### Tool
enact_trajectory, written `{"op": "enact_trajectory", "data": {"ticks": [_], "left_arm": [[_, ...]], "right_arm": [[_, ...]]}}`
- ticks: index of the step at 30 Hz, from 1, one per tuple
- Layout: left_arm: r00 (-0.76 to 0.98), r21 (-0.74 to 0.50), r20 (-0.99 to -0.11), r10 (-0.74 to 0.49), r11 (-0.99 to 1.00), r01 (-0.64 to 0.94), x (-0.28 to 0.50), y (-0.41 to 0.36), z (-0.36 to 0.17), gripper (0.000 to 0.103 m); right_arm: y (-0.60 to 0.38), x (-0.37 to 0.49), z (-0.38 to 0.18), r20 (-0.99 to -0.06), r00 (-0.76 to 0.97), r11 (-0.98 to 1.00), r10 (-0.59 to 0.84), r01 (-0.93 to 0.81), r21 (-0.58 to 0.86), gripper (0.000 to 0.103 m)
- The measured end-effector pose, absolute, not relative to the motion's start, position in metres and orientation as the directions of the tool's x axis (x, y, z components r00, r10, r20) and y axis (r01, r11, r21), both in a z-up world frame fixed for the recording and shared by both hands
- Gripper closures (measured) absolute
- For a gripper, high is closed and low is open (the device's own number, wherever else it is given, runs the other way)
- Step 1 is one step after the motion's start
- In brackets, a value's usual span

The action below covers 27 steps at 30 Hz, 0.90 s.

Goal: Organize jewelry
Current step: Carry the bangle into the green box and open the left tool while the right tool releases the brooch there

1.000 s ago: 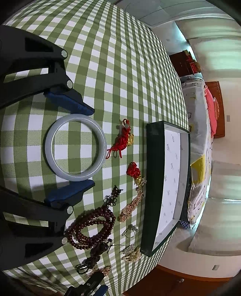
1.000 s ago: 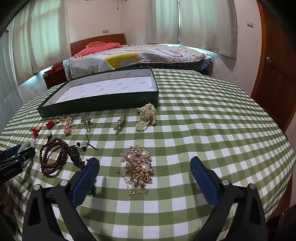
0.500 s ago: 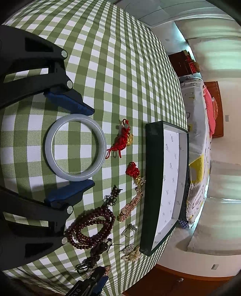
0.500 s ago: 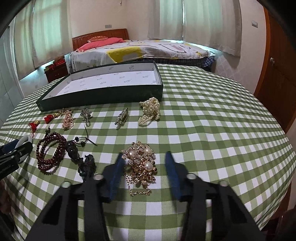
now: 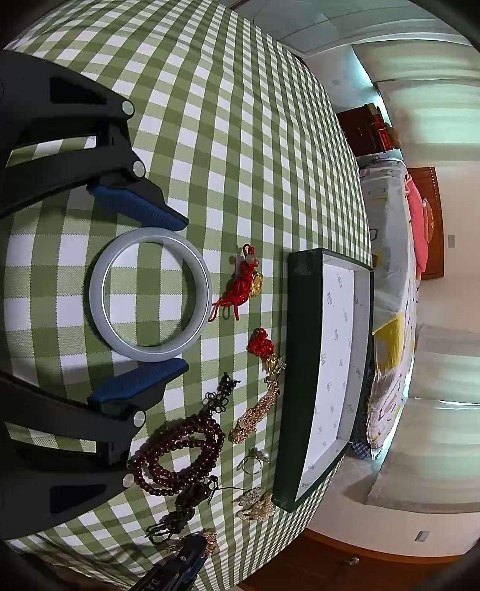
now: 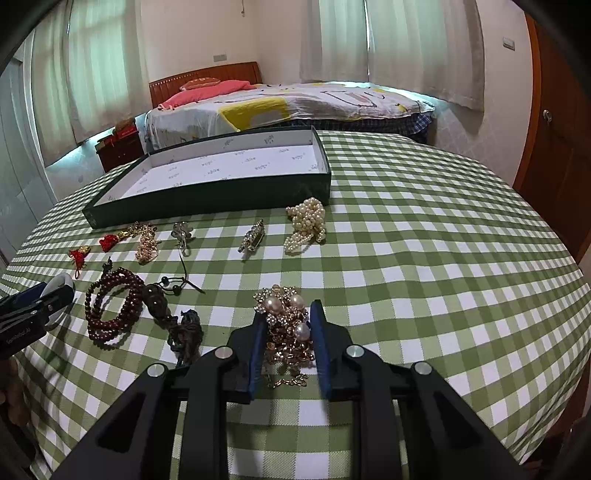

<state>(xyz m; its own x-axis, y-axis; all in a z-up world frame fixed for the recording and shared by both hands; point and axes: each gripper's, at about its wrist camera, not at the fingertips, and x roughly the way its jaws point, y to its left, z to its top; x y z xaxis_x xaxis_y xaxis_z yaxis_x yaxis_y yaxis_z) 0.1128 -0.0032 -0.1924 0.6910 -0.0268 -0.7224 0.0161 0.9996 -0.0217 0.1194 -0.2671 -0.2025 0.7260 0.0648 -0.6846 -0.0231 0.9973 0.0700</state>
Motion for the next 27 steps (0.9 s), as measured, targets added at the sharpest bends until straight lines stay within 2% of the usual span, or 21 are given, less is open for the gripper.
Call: {"op": "enact_trajectory", "data": {"ticks": [8, 14, 27], "left_arm": [[0.720, -0.023, -0.694, -0.031, 1.000, 0.020, 0.109, -0.004, -0.173, 0.034], [0.755, -0.049, -0.654, -0.051, 0.998, 0.026, 0.110, -0.006, -0.144, 0.034], [0.854, -0.084, -0.509, -0.110, 0.993, 0.078, 0.169, -0.028, -0.067, 0.034]], "right_arm": [[-0.264, 0.114, -0.180, -0.641, 0.764, 0.997, 0.074, -0.036, 0.073, 0.079], [-0.264, 0.113, -0.143, -0.573, 0.814, 0.995, 0.093, -0.054, 0.085, 0.079], [-0.253, 0.169, -0.080, -0.428, 0.892, 0.989, 0.145, -0.121, 0.084, 0.079]]}}
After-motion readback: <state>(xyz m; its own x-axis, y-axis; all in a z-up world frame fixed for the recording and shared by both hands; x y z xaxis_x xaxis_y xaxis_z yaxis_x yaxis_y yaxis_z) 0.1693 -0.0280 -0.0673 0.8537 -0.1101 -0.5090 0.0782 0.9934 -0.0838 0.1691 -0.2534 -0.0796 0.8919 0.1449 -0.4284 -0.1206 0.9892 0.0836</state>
